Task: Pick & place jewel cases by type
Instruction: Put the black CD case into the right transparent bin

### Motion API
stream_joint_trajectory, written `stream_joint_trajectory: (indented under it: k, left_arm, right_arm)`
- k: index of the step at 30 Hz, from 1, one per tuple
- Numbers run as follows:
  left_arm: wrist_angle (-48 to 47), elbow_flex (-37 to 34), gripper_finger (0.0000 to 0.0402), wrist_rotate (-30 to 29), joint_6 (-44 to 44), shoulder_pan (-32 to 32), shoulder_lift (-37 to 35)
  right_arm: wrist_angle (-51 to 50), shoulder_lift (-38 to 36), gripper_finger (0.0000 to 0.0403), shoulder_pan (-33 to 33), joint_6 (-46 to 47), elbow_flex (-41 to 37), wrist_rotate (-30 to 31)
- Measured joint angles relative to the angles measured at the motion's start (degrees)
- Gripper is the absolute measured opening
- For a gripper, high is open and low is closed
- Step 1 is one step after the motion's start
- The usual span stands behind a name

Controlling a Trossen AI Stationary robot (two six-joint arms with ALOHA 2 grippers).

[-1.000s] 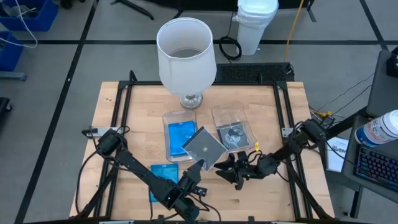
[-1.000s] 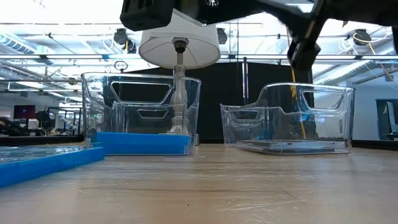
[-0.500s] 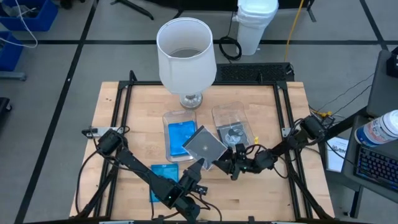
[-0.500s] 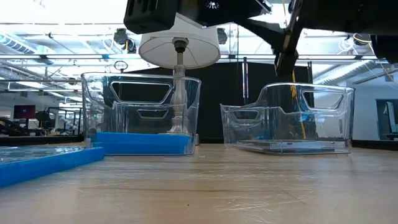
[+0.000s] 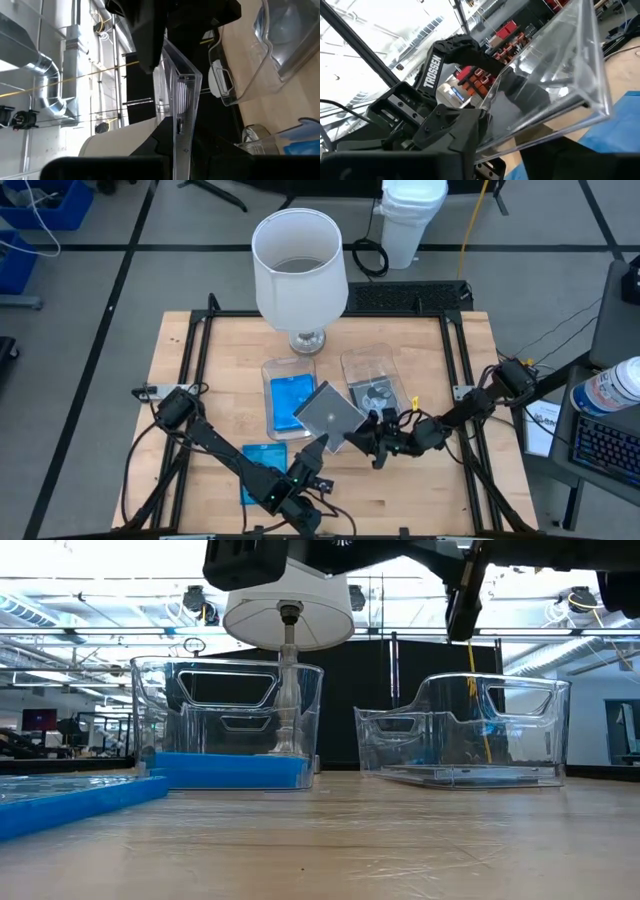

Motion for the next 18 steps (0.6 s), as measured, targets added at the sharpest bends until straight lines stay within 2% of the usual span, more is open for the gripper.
stream_joint_trajectory:
  k: [7, 18]
  left_arm:
    - [-0.2, 0.0, 0.0055, 0.0, -1.3, 0.0, 0.0]
    - [0.2, -0.1, 0.0123, 0.7, -1.9, -1.3, 0.0]
  right_arm:
    - [0.0, -0.1, 0.0059, 0.1, 0.1, 0.0, -0.1]
    - [0.2, 0.0, 0.0052, 0.1, -3.0, 0.0, -0.5]
